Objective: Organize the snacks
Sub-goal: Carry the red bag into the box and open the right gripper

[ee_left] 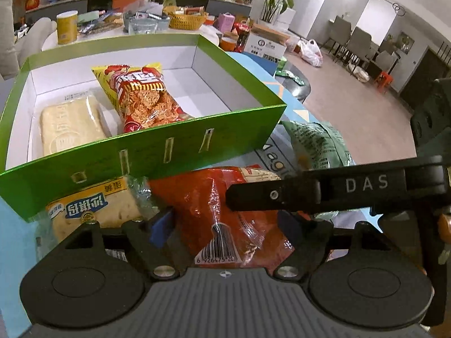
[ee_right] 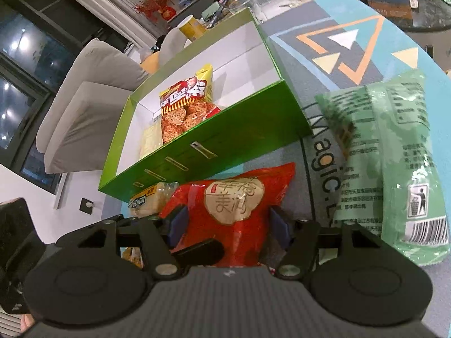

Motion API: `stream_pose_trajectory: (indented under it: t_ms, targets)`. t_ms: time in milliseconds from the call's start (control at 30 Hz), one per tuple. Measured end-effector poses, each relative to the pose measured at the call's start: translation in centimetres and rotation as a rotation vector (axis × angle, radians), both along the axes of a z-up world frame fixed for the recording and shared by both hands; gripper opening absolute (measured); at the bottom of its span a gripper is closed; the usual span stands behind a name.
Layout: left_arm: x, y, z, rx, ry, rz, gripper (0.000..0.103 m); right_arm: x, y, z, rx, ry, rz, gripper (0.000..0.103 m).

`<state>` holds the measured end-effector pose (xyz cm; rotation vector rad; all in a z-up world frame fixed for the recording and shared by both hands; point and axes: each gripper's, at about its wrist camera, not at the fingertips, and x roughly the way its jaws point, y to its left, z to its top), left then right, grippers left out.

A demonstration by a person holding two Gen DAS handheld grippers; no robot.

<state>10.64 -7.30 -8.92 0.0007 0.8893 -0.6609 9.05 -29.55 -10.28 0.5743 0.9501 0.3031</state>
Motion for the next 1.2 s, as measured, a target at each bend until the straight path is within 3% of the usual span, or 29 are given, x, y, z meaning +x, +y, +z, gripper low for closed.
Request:
stream_pose_trajectory:
  t_ms: [167,567,867,1200]
  targets:
    - [-1.1,0.0,0.6,-0.031,-0.039,-0.001,0.063,-0.4,0.7,0.6,-0.019,-0.044,0.016,0.069]
    - [-3.9,-0.1,6.3,-0.053,-0.222,0.015,0.06,-2.6,1.0,5.9,-0.012,-0.206,0.005,0.068]
    - [-2.2,-0.5,9.8,-0.089,-0.306,0.065,0.06,-0.6,1.3,9.7,-0.054,-0.326,0.016,0.068]
    - [1.6,-1.9,11.0,-0.092,-0.338,0.075,0.06,2.7,-0.3,10.3,-0.046,-0.38,0.022,0.068]
